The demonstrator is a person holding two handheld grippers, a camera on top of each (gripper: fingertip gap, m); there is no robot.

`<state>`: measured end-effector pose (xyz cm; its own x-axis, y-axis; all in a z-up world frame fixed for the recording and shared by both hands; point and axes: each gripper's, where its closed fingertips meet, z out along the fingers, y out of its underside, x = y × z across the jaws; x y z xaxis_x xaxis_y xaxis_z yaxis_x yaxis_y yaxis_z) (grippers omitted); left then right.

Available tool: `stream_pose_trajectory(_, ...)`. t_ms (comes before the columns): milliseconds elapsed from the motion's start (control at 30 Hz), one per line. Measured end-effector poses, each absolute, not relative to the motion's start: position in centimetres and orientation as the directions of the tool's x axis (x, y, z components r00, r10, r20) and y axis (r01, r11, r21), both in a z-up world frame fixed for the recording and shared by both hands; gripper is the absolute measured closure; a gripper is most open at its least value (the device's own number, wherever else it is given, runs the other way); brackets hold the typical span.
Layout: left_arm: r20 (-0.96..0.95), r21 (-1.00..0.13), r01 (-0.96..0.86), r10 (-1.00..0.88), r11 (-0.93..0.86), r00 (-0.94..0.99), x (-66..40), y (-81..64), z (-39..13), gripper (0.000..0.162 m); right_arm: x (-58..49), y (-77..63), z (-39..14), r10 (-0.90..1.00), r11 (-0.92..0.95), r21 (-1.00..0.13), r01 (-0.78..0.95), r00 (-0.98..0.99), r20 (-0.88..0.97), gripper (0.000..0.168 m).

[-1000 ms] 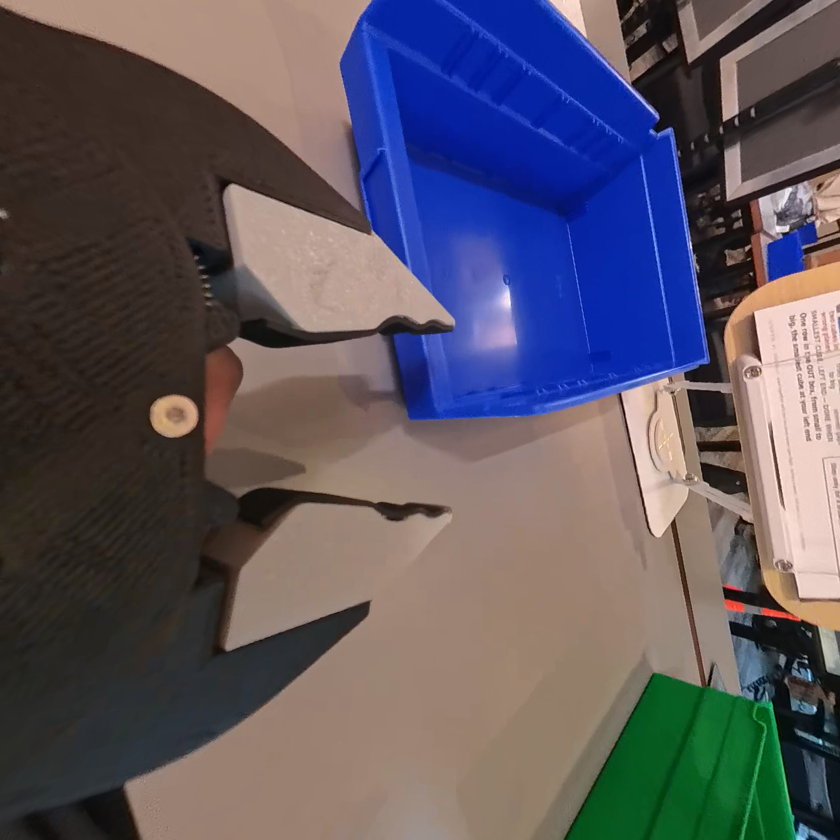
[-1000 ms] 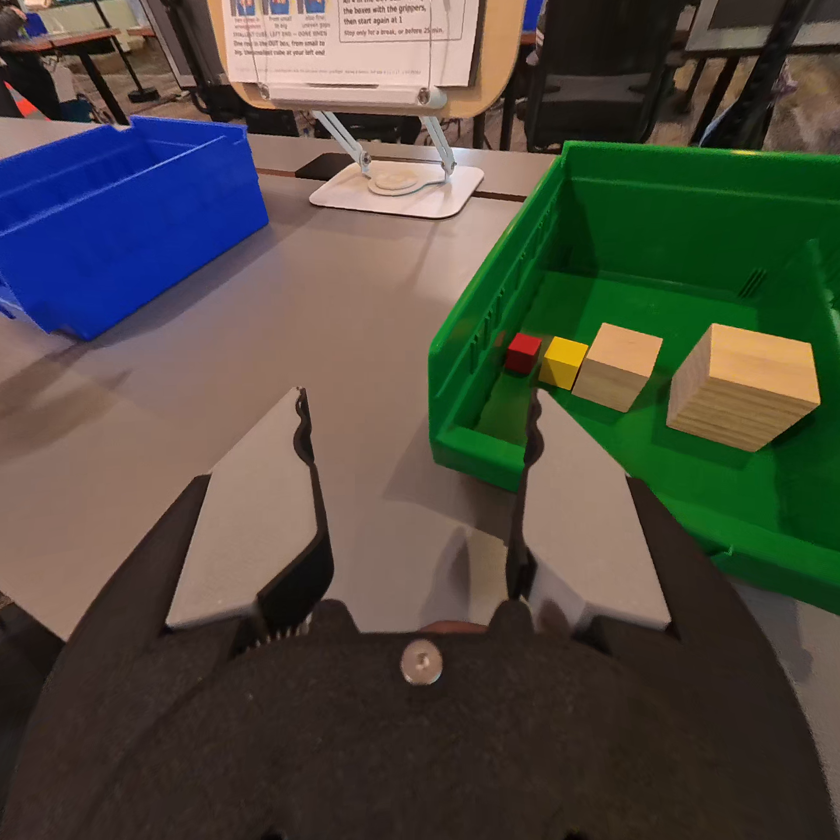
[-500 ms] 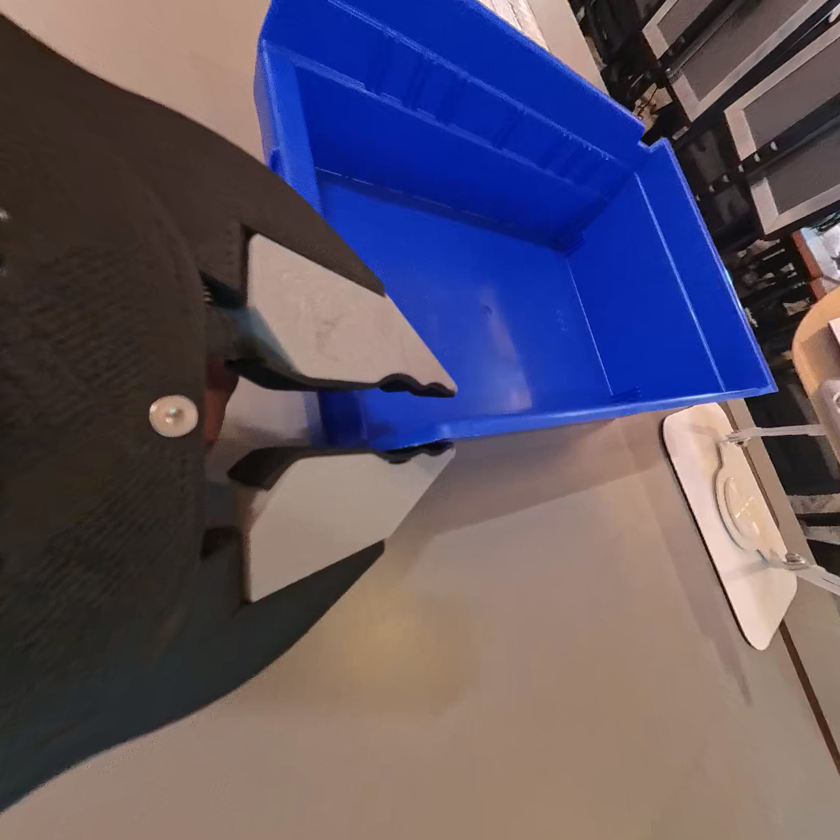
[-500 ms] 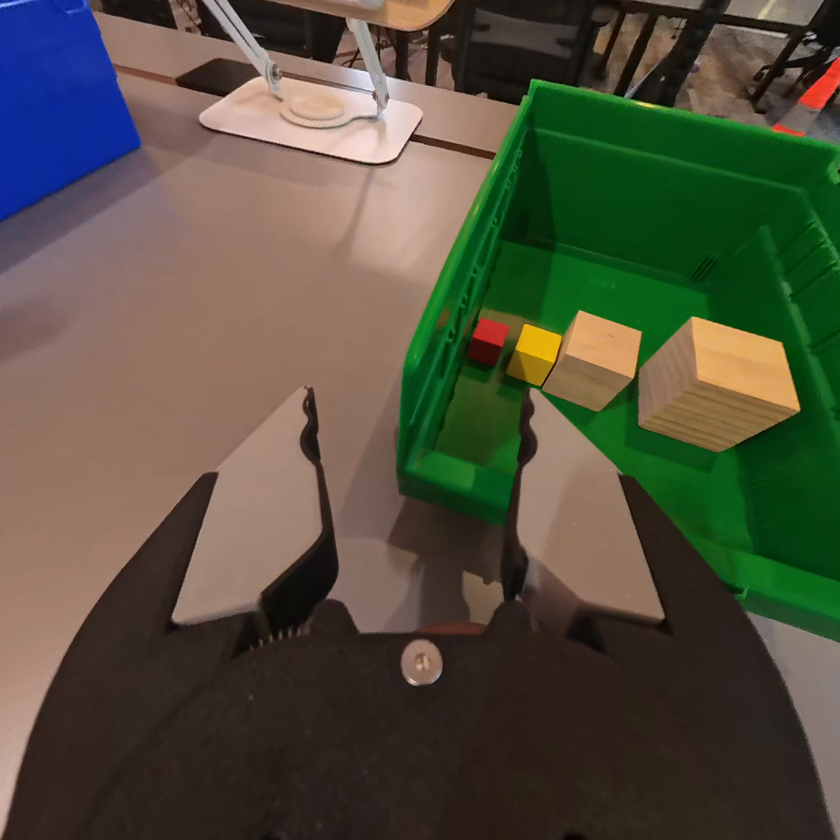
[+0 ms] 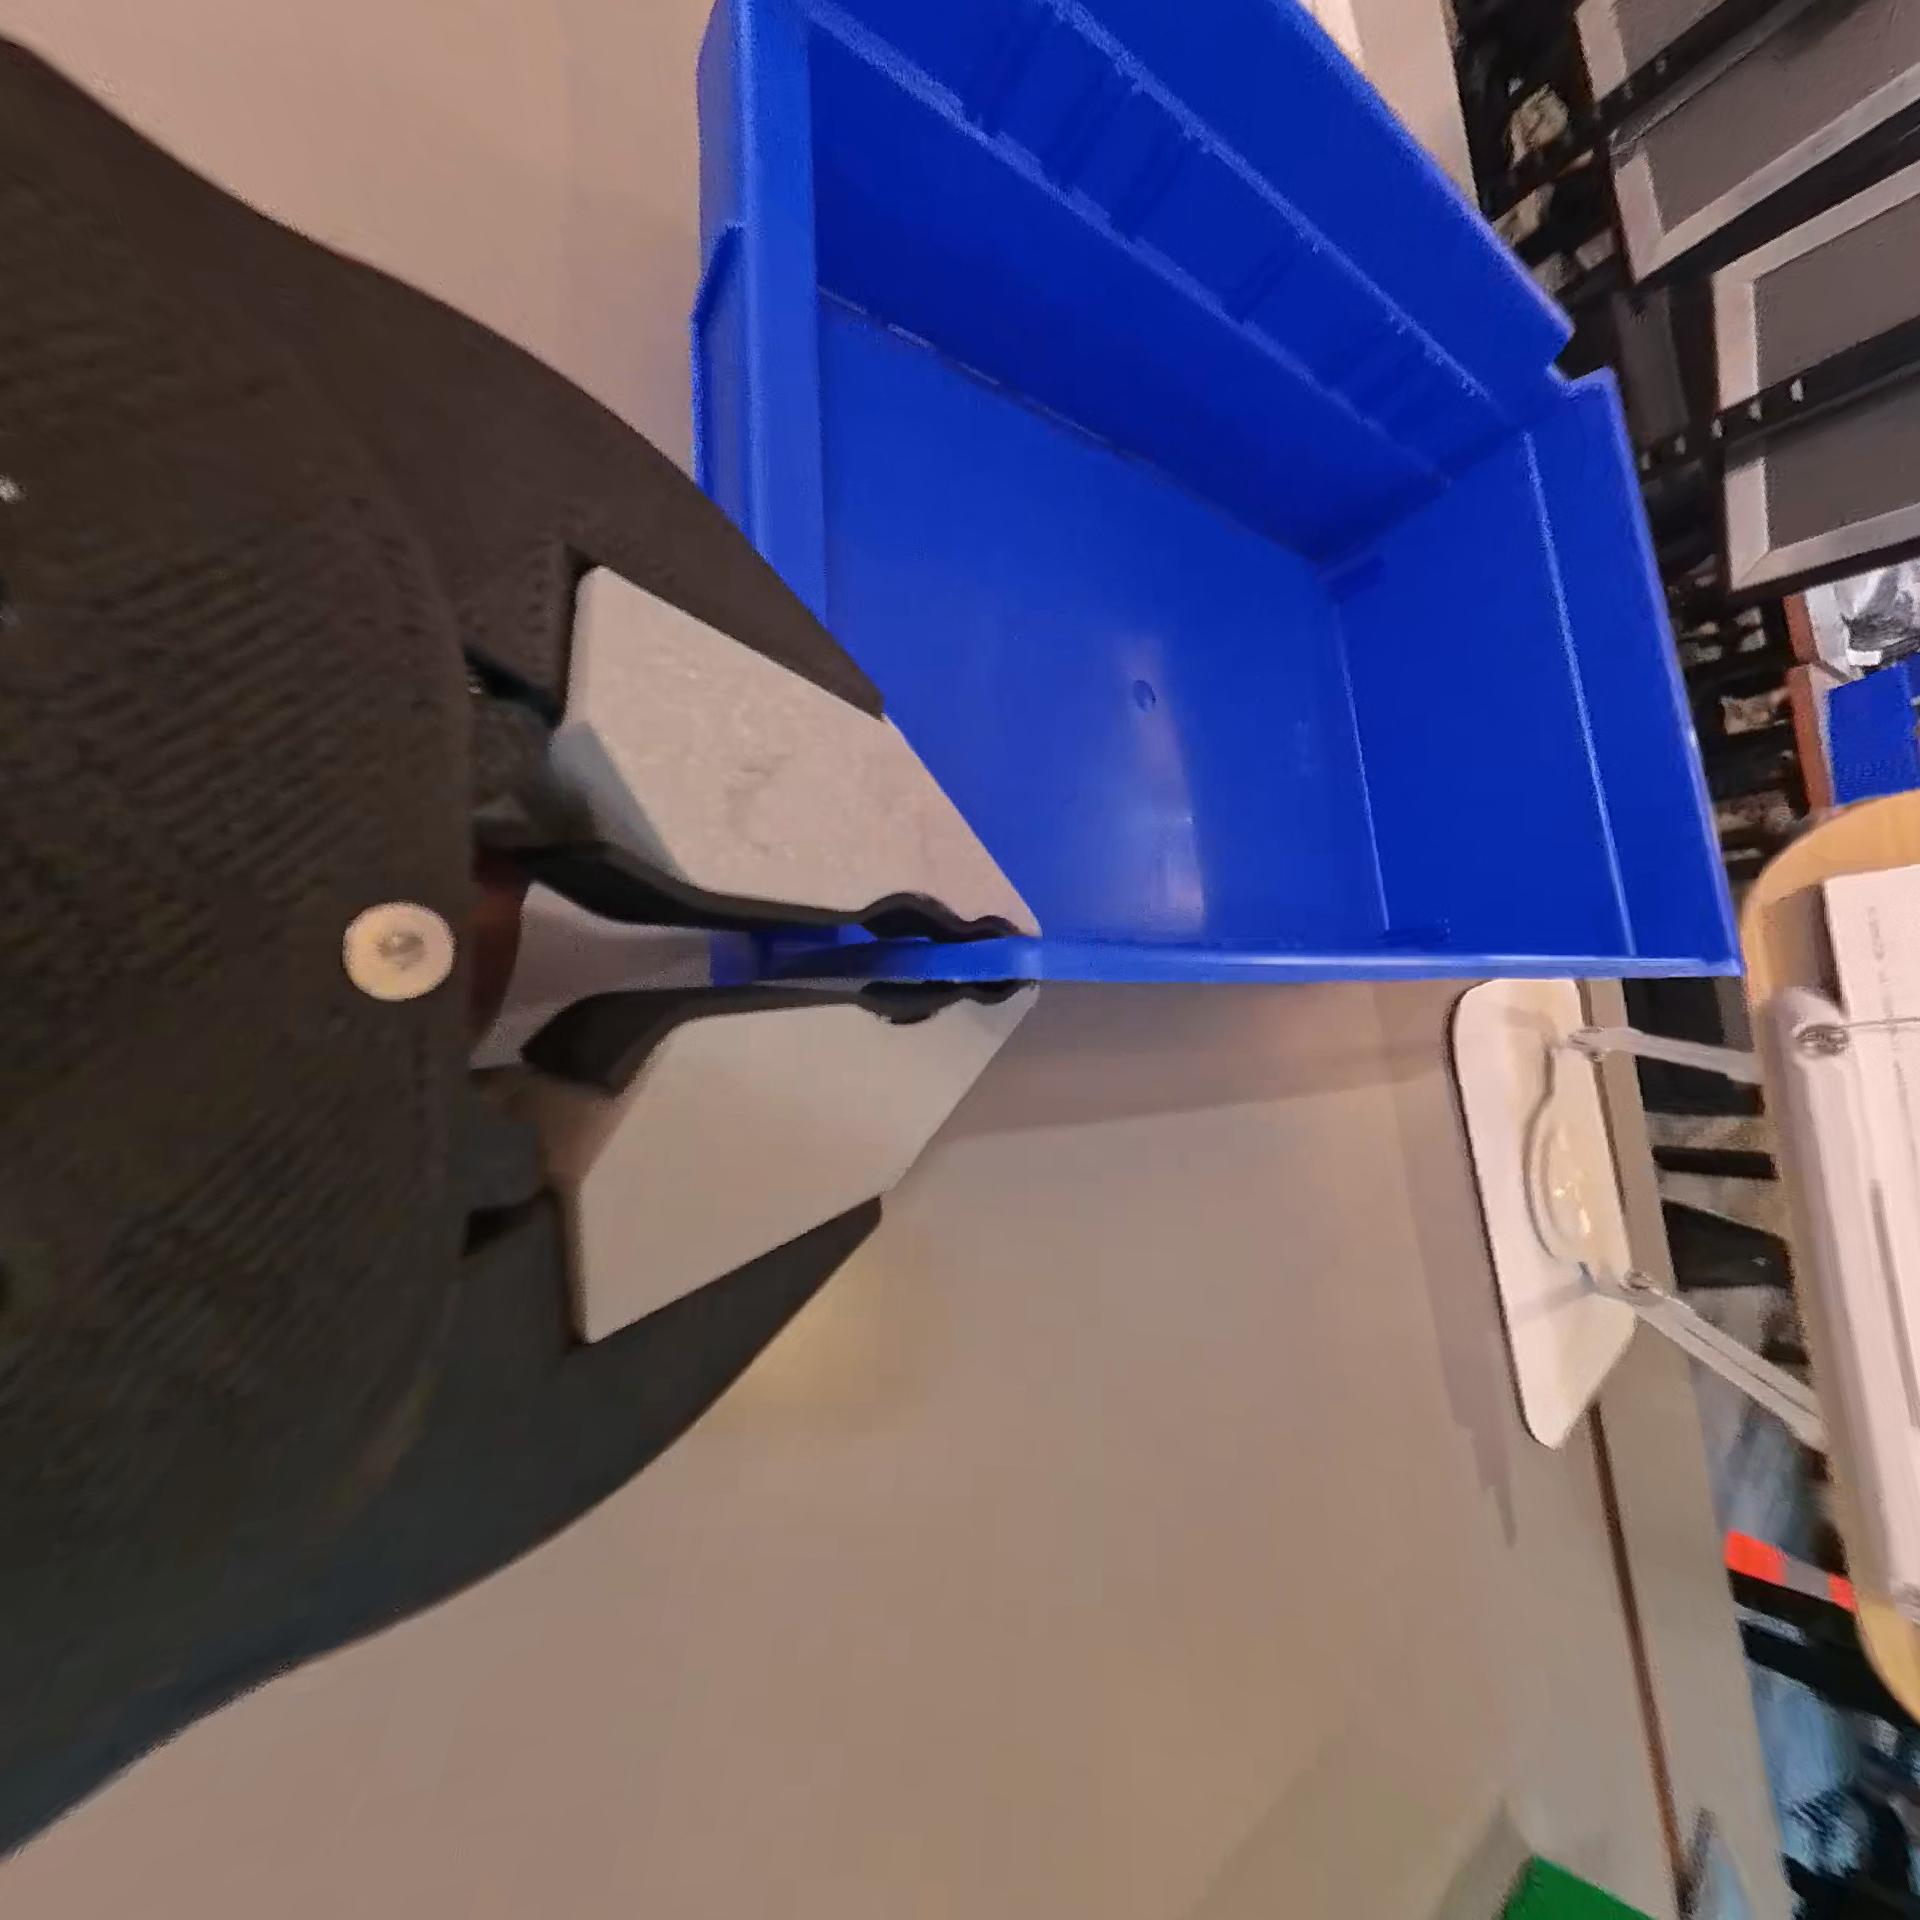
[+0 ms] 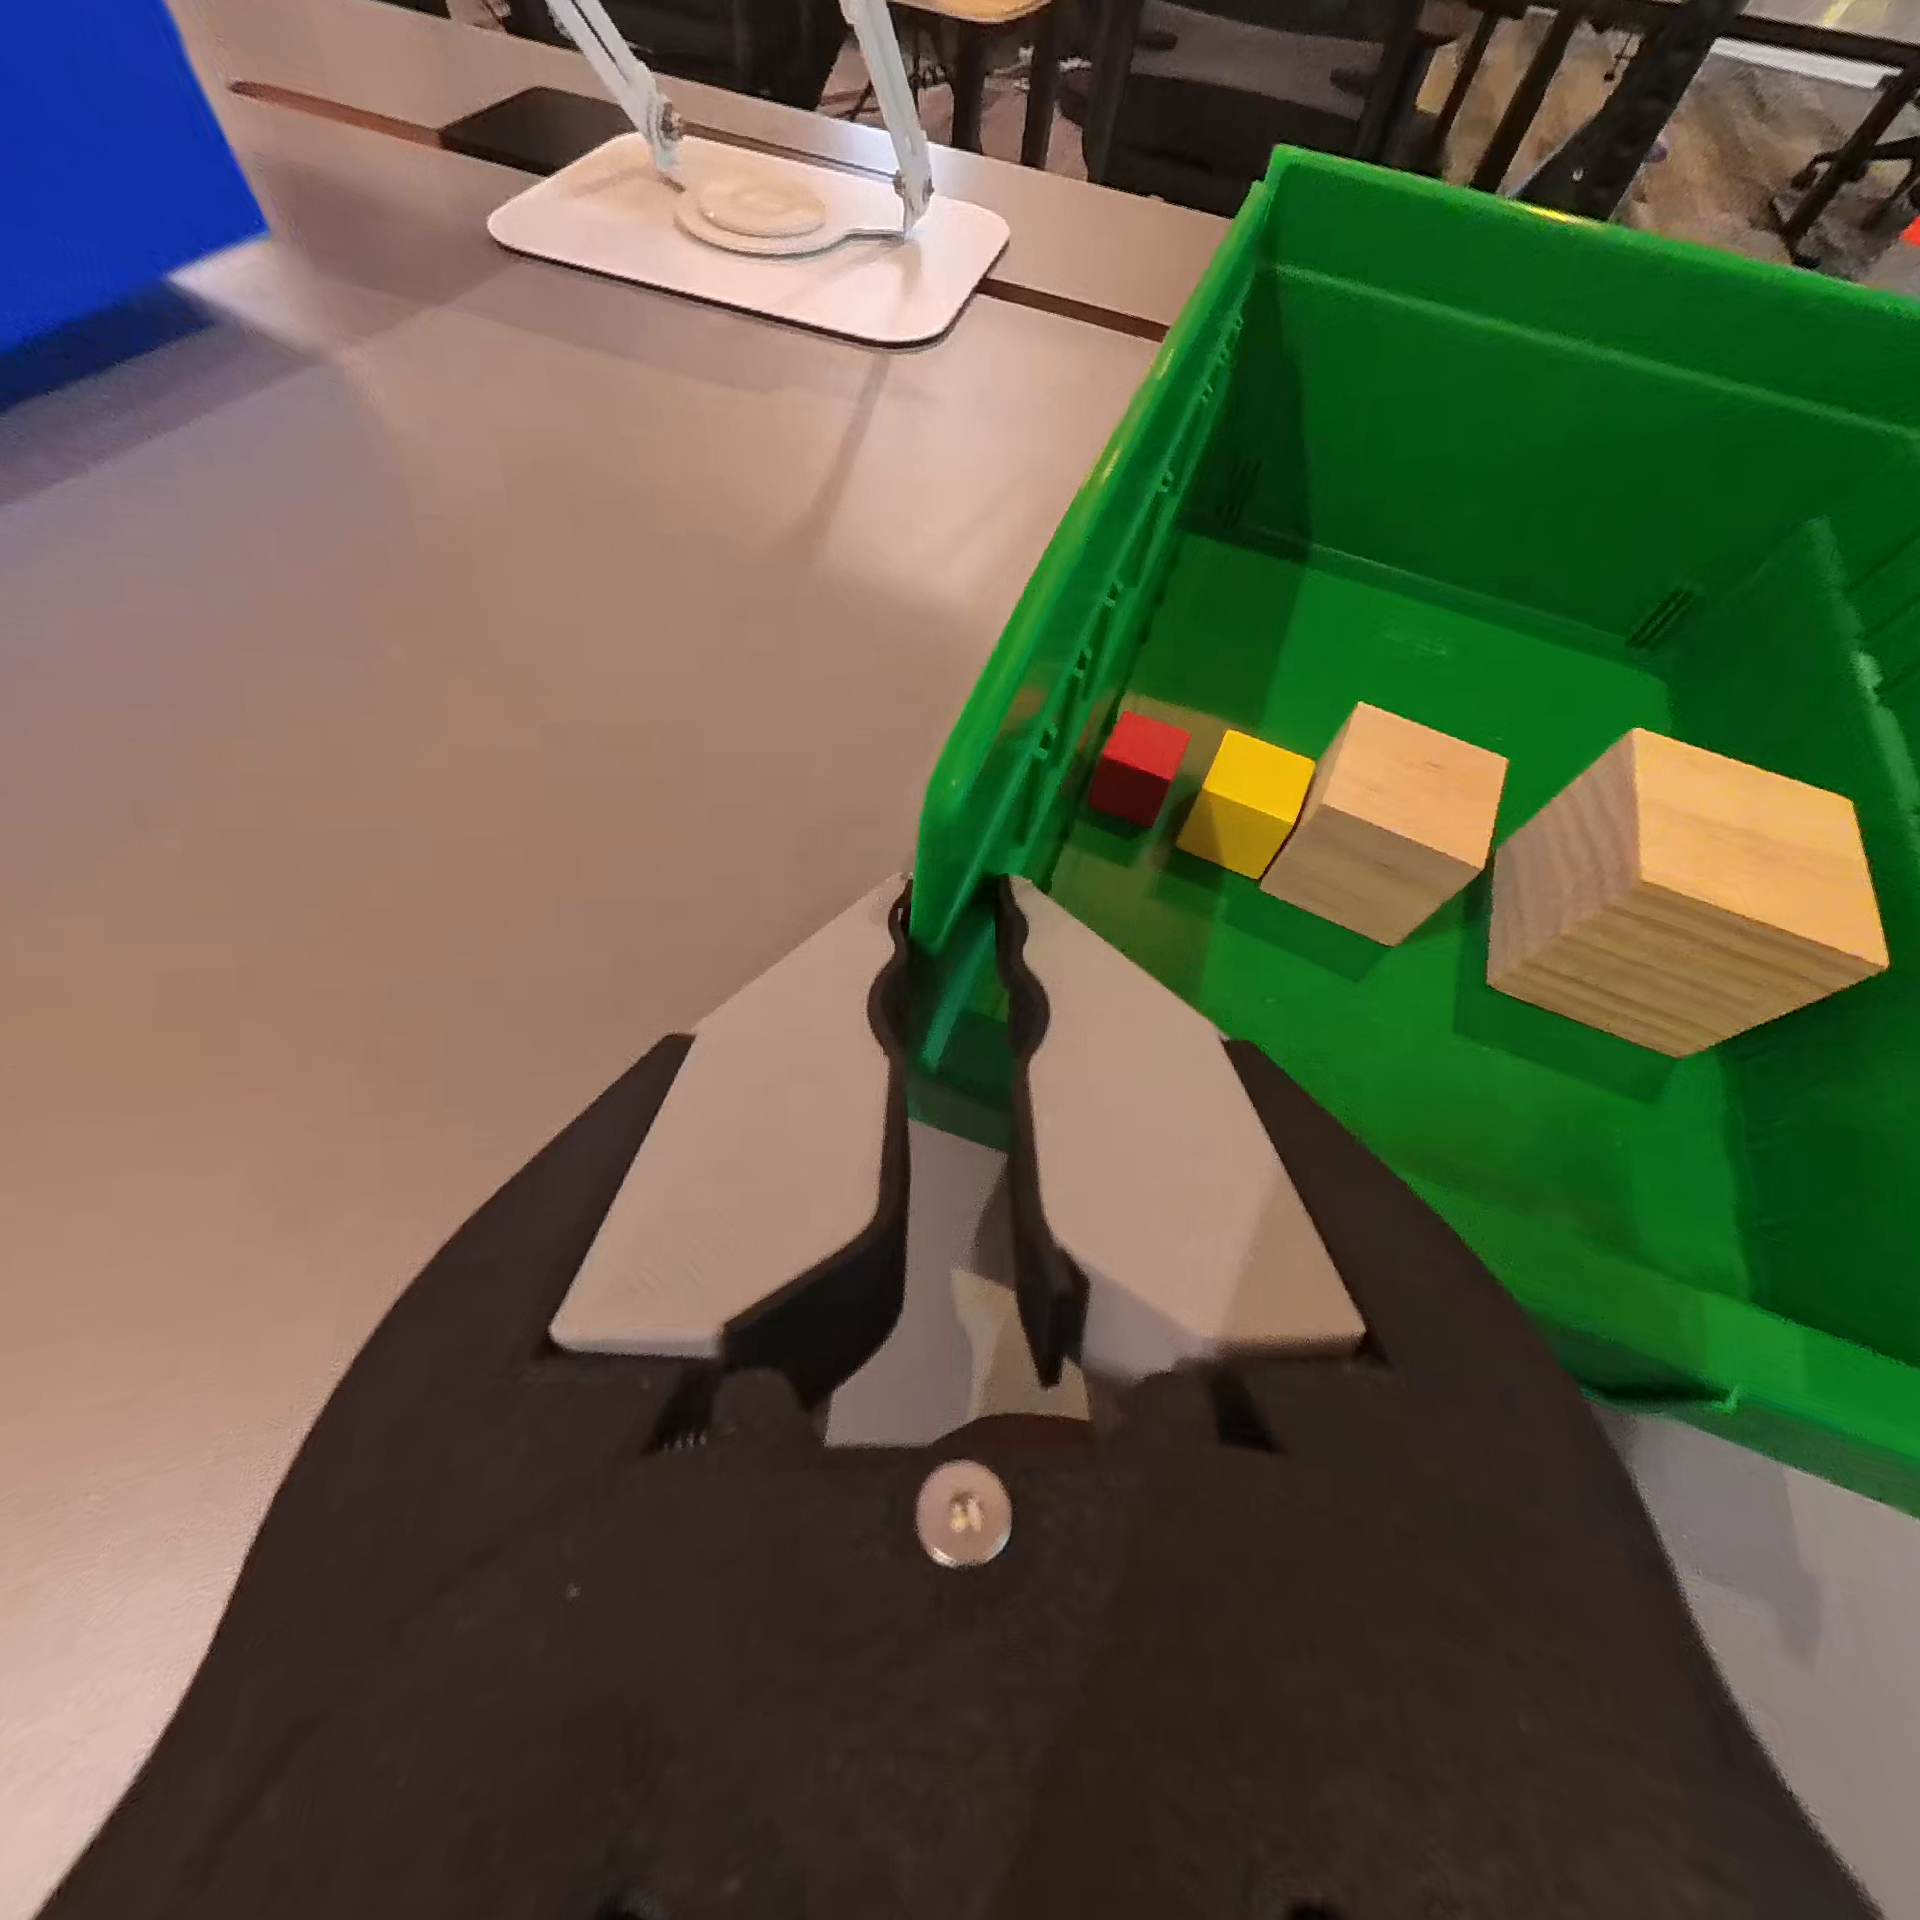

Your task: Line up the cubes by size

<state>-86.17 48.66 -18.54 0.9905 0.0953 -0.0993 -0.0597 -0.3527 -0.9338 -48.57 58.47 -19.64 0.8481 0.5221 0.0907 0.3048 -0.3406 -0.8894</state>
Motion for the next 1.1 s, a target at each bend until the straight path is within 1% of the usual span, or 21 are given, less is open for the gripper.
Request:
stream_pose_trajectory(133,0.009,-0.973,0.027,0.083,-0.229,0.997,-87.4,46.3,-15.2,0.162,-48.8,58.4,-19.7,0.496,-0.34,-0.869,0.36,0.853,0.16,0.16)
stream_pose_trajectory(233,0.013,-0.987,0.028,0.092,-0.158,0.996,-88.3,44.3,-12.2,0.16,-50.2,57.8,-19.6,0.51,-0.35,-0.871,0.346,0.85,0.133,0.158)
stream_pose_trajectory(300,0.045,-0.99,0.059,0.113,-0.125,0.993,-89.2,43.0,-10.6,0.16,-51.7,57.2,-19.7,0.518,-0.346,-0.869,0.354,0.844,0.138,0.158)
stream_pose_trajectory(367,0.079,-0.994,0.086,0.101,-0.067,0.992,-89.9,41.7,-9.0,0.16,-53.8,56.4,-19.7,0.53,-0.333,-0.867,0.371,0.834,0.152,0.157)
stream_pose_trajectory(433,0.097,-0.995,0.099,0.088,-0.026,0.991,-90.3,40.4,-7.4,0.16,-56.4,55.2,-19.6,0.549,-0.331,-0.874,0.355,0.826,0.128,0.155)
stream_pose_trajectory(633,0.082,-0.996,0.078,0.082,0.048,0.993,-90.1,36.9,-3.6,0.16,-66.2,51.5,-19.5,0.598,-0.312,-0.893,0.323,0.798,0.08,0.152)
stream_pose_trajectory(833,0.064,-0.994,0.055,0.093,0.094,0.994,-90.1,34.9,-1.6,0.16,-78.7,47.6,-19.5,0.678,-0.284,-0.898,0.335,0.733,0.059,0.149)
stream_pose_trajectory(933,0.046,-0.992,0.033,0.111,0.119,0.993,-90.4,33.9,-0.6,0.16,-85.6,45.9,-19.5,0.739,-0.258,-0.889,0.377,0.67,0.069,0.148)
stream_pose_trajectory(1067,0.002,-0.99,-0.016,0.133,0.138,0.991,-90.2,33.2,0.3,0.159,-94.6,42.9,-19.4,0.825,-0.261,-0.885,0.384,0.565,0.002,0.146)
stream_pose_trajectory(1100,-0.004,-0.989,-0.025,0.139,0.147,0.99,-90.2,32.9,0.7,0.159,-96.4,42.1,-19.2,0.839,-0.279,-0.89,0.361,0.542,-0.043,0.146)
